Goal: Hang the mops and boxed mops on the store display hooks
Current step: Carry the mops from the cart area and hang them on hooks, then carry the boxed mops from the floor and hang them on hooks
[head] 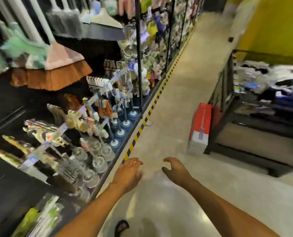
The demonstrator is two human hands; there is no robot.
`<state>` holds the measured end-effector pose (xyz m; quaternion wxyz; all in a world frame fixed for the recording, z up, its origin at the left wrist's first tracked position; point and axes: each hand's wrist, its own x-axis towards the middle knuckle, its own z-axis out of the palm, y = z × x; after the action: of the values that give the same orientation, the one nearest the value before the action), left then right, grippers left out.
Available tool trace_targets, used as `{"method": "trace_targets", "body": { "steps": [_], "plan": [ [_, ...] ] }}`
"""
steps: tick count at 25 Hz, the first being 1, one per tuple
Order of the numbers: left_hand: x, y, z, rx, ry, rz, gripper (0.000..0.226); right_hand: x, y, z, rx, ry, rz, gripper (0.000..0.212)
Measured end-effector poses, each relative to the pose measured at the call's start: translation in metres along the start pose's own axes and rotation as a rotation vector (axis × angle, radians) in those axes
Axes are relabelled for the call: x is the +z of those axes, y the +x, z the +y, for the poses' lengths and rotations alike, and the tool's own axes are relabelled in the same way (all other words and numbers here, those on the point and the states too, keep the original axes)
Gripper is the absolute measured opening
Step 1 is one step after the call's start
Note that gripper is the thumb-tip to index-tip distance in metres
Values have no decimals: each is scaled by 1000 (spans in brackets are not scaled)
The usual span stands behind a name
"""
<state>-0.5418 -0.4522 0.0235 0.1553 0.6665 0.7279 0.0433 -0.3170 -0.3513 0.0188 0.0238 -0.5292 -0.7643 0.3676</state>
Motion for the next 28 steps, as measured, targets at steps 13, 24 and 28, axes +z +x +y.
{"method": "trace_targets", "body": {
  "steps": [13,24,28],
  "plan": [
    [40,245,165,437,25,-214,53,-128,29,164,447,188,283,47],
    [41,435,193,418,45,-323,54,-213,162,230,533,152,301,44],
    [60,474,192,354,30,-376,54,-222,206,255,532,190,227,45]
  ]
}}
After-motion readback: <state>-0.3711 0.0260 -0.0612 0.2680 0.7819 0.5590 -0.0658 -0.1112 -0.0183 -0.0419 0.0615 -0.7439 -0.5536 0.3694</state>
